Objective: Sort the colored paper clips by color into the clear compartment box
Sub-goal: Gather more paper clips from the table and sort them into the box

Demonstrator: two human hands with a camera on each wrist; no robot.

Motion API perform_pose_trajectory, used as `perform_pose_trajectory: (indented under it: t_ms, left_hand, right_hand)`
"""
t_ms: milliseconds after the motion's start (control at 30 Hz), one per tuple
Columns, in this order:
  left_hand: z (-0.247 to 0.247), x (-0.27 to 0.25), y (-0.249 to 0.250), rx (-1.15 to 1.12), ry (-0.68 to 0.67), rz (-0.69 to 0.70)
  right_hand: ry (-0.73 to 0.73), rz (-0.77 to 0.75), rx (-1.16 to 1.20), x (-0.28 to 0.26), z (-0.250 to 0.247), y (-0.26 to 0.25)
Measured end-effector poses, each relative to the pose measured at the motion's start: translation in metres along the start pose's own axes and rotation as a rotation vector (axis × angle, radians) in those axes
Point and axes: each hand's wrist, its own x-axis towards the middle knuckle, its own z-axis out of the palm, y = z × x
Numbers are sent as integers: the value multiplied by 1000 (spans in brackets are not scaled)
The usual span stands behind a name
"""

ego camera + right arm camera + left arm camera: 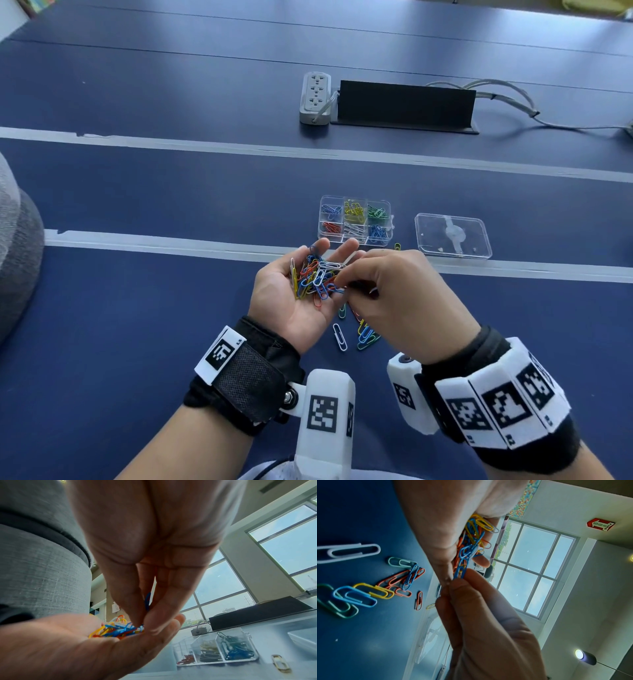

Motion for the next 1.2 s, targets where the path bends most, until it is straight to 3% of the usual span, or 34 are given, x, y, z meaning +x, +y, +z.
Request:
perform_pose_trajectory:
  t_ms: [167, 300, 467, 633, 833, 1067, 1200]
  left_hand:
    - [-5, 3, 2, 9, 43, 40]
    - [-12, 4, 7, 21, 46, 60]
    - [-11, 4, 9, 50, 46, 83]
    - [-12, 4, 17, 59, 46, 113]
    - [-15, 3, 24, 40, 32, 122]
    - [-12, 2, 23, 27, 29, 111]
    - [-8, 2, 20, 11, 38, 123]
  right_hand:
    - [42, 99, 102, 10, -20, 6]
    - [105, 161, -9, 47, -35, 13]
    - [-12, 197, -163, 111, -24, 18]
    - [-96, 191, -267, 138, -10, 18]
    - [-126, 187, -241, 137, -8, 21]
    - [38, 145, -38, 109, -33, 15]
    - [-76, -2, 28, 81, -32, -4]
